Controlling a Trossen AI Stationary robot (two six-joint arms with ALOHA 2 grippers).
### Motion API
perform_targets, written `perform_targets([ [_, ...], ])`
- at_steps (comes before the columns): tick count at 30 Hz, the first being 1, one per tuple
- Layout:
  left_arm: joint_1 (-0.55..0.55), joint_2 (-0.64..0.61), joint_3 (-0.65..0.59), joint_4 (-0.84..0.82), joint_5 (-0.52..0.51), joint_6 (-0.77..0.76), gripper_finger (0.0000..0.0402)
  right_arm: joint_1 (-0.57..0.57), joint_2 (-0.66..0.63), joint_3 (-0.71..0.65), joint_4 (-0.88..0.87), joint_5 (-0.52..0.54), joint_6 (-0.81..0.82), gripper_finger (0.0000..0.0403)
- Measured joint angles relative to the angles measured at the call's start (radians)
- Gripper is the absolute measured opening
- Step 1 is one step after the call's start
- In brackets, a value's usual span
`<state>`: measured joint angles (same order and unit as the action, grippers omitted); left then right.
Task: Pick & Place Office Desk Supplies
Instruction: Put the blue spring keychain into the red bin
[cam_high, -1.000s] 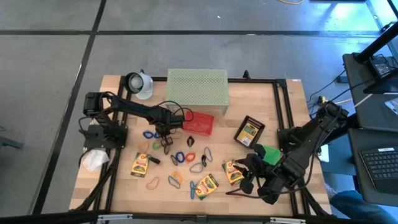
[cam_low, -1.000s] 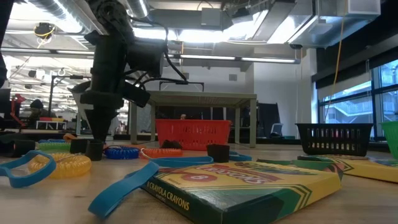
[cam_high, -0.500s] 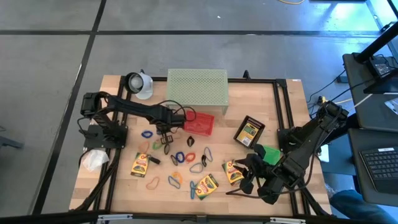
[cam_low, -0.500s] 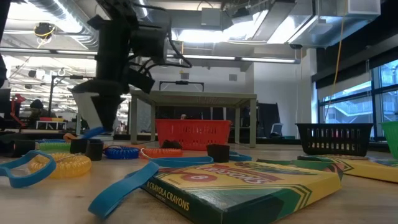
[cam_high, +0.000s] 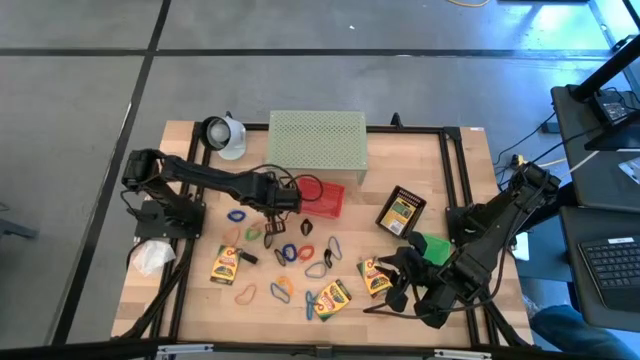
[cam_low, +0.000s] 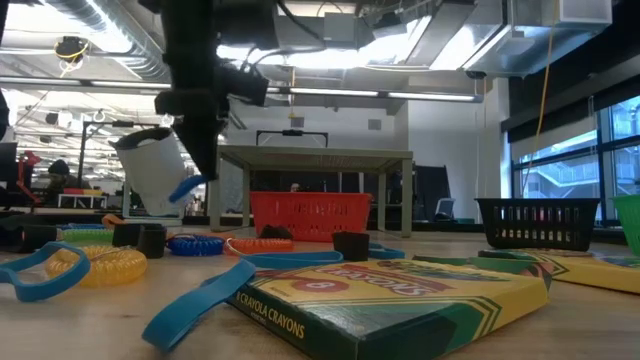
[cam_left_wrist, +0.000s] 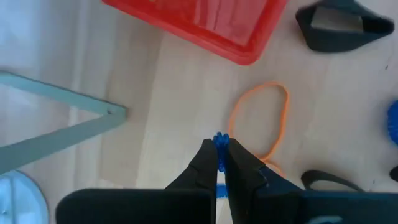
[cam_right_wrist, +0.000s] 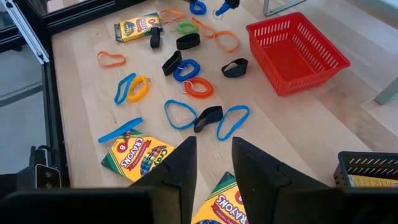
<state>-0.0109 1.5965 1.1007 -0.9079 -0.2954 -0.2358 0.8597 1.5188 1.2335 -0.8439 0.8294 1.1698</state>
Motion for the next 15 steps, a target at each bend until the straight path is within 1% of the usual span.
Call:
perform_targets([
  [3, -0.001, -0.03, 0.0, 0.015, -0.042, -0.01, 0.0003, 0.0, 0.0, 0.0, 0.002, -0.003, 0.0, 0.0103],
  [8, -0.003, -0.098, 0.0, 0.073, -0.047, -0.007, 0.0003, 0.0, 0.0, 0.0, 0.003, -0.003, 0.0, 0.0103],
  [10, -0.003, -0.125, 0.0, 0.145, -0.038, 0.002, 0.0003, 0.0, 0.0, 0.0, 0.003, -0.002, 0.0, 0.0103],
  [15, 0.01, -0.14, 0.0, 0.411, 0.053, 0.087, 0.0003, 0.0, 0.0, 0.0, 0.007, 0.001, -0.002, 0.0103],
])
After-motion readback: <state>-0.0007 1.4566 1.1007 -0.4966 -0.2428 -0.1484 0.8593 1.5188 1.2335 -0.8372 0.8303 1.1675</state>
